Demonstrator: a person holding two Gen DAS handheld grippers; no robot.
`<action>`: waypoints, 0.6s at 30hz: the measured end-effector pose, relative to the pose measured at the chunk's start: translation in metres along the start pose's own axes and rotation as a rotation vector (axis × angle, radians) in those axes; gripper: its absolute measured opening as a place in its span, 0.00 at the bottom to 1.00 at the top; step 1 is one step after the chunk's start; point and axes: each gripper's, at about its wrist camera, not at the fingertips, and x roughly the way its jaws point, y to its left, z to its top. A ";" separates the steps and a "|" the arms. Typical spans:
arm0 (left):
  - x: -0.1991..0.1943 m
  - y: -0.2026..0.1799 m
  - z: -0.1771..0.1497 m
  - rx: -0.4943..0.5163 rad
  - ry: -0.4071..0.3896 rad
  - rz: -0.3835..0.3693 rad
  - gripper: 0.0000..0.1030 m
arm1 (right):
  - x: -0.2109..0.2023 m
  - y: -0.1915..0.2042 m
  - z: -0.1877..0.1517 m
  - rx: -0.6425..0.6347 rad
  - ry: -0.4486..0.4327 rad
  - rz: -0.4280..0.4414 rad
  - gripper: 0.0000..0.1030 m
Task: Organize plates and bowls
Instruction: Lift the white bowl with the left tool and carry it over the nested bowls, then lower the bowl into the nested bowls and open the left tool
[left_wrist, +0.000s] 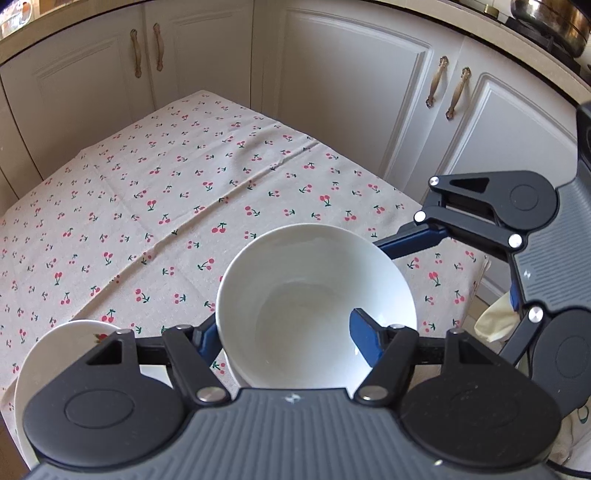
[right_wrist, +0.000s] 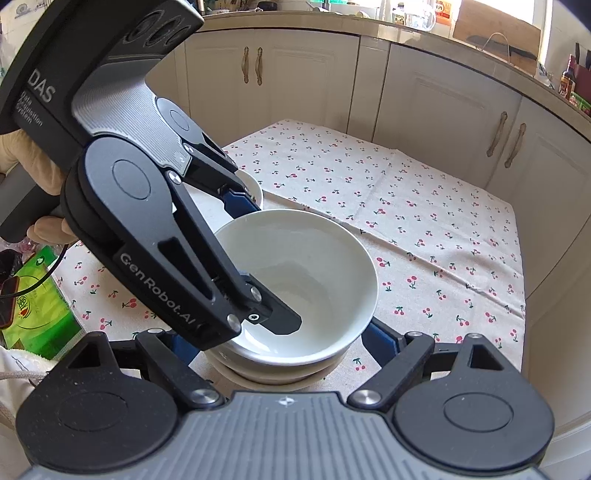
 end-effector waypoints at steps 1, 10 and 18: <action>0.000 -0.001 0.000 0.007 0.000 0.004 0.67 | 0.000 0.000 0.000 0.002 -0.001 0.001 0.89; 0.003 -0.007 -0.001 0.049 0.006 0.025 0.72 | 0.001 -0.001 -0.001 0.016 0.003 0.011 0.89; 0.003 -0.002 0.000 0.038 0.003 0.029 0.75 | 0.005 -0.002 -0.002 0.022 0.008 0.035 0.92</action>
